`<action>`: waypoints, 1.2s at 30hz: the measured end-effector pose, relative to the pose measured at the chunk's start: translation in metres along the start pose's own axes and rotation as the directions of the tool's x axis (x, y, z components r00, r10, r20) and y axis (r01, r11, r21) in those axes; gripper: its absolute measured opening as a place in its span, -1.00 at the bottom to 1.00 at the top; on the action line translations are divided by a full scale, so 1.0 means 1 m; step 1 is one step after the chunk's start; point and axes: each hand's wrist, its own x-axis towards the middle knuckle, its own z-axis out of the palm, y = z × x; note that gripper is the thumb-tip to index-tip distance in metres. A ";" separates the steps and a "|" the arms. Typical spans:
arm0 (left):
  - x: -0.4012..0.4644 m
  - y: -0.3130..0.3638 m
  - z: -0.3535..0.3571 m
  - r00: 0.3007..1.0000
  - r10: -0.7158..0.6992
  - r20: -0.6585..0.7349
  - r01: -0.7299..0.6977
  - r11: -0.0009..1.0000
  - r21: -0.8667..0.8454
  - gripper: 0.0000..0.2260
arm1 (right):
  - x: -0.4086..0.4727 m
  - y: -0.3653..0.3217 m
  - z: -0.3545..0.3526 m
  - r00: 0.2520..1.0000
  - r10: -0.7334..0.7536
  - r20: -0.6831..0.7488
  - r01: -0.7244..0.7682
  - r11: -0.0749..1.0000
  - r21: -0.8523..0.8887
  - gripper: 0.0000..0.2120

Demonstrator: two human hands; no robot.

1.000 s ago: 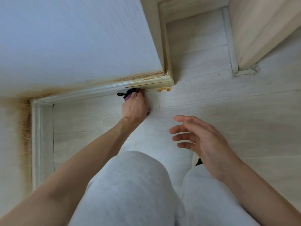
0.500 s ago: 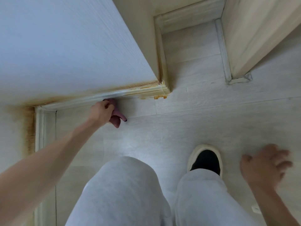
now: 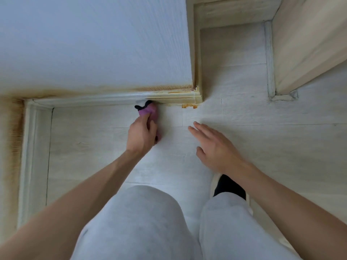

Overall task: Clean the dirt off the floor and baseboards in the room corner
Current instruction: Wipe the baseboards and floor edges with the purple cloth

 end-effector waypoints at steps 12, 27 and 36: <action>0.064 0.022 -0.013 0.901 -0.423 0.100 0.359 0.596 -0.718 -0.65 | -0.012 -0.030 0.014 0.957 0.245 -0.157 -0.150 0.878 0.454 -0.56; 0.043 0.065 -0.007 0.911 -0.309 0.272 0.402 0.526 -0.750 -0.84 | -0.008 -0.032 0.027 0.944 0.320 -0.083 -0.217 0.790 0.573 -0.59; 0.048 0.056 -0.055 0.890 -0.393 0.231 0.428 0.544 -0.722 -0.69 | 0.013 -0.044 0.020 0.942 0.330 -0.061 -0.214 0.731 0.647 -0.61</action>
